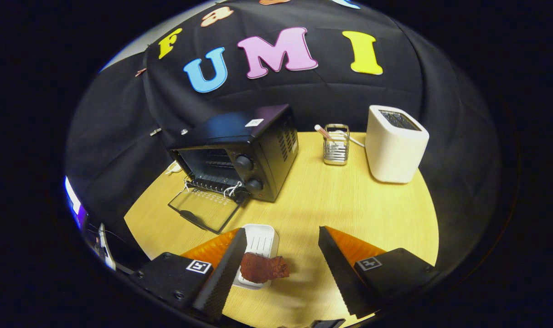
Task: Open the toaster oven, put the food inside, and close the toaster oven door.
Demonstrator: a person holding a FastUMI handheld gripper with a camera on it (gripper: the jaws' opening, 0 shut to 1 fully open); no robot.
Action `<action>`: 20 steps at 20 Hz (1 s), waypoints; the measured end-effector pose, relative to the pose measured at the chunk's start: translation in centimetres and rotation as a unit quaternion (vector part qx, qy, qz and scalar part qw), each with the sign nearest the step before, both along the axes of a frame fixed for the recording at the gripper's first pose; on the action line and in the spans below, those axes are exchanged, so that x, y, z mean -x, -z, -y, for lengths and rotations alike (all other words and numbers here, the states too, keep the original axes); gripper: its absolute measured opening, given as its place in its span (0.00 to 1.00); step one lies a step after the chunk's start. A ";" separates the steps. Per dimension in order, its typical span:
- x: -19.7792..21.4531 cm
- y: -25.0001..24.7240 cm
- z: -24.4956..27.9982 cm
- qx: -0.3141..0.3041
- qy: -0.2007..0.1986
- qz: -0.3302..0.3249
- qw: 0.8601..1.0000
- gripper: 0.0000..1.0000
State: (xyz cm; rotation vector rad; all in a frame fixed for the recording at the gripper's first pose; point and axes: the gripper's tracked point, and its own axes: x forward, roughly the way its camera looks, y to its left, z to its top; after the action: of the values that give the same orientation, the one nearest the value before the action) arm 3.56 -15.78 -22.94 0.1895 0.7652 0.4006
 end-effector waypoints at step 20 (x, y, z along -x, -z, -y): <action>2.4 6.5 -2.5 -0.171 0.047 -0.234 0.956 0.25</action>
State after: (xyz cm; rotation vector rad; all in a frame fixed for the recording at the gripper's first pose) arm 1.14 -13.31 -29.46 0.6621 1.1439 0.4000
